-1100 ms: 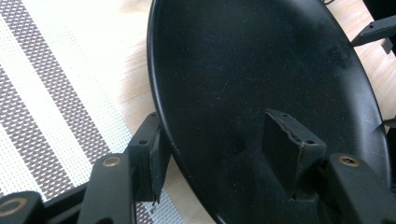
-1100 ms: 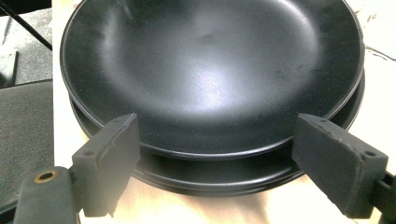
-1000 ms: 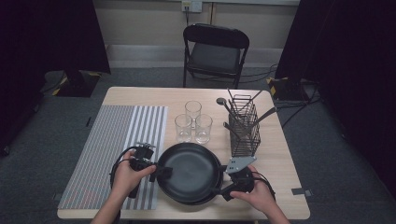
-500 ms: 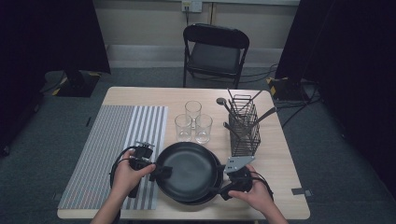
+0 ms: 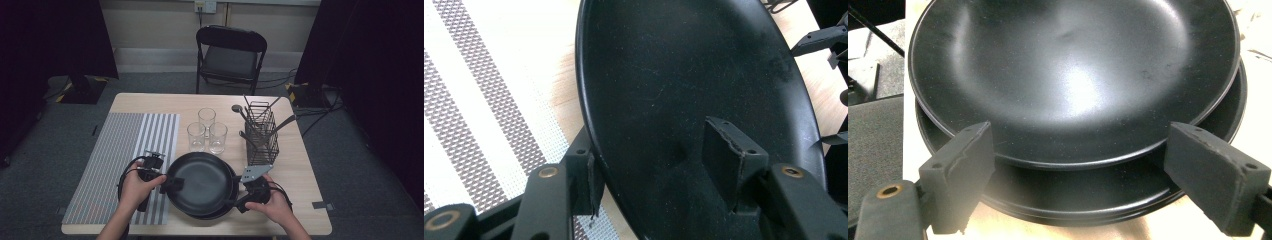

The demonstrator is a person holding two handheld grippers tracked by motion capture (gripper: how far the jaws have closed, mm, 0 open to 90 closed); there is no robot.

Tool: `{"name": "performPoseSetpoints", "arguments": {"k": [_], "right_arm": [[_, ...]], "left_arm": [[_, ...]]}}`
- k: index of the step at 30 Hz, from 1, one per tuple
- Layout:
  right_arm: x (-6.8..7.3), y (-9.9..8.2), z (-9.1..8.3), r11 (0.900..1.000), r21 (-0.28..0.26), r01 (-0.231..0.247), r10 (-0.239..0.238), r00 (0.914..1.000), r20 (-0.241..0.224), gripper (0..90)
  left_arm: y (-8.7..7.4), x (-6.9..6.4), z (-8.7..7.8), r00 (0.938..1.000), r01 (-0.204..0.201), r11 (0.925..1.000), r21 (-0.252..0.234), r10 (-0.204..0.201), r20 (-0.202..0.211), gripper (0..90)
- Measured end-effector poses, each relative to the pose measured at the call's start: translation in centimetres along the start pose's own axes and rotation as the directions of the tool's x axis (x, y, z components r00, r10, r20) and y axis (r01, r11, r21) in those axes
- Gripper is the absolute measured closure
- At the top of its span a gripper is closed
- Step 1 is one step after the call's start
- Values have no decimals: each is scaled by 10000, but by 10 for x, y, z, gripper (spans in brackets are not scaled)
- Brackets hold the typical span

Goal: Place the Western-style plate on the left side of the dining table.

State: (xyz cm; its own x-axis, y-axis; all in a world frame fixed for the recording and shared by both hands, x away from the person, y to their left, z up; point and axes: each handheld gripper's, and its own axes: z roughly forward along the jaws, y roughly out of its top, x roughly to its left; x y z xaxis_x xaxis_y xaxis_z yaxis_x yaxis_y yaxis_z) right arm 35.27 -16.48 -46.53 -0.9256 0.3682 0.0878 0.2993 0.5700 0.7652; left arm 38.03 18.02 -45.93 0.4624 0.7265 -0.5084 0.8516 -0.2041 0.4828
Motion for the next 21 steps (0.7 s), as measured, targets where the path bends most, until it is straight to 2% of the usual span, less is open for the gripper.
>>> {"name": "performPoseSetpoints", "arguments": {"k": [15,21], "right_arm": [[0,3,3,9999,85,62,-62,10000,52,122],[-2,4,5,10000,8,66,-66,10000,38,122]], "left_arm": [[1,0,-2,9997,131,9999,-46,-132,-207,450],[2,2,-3,9995,248,9996,-136,-250,-169,452]]}}
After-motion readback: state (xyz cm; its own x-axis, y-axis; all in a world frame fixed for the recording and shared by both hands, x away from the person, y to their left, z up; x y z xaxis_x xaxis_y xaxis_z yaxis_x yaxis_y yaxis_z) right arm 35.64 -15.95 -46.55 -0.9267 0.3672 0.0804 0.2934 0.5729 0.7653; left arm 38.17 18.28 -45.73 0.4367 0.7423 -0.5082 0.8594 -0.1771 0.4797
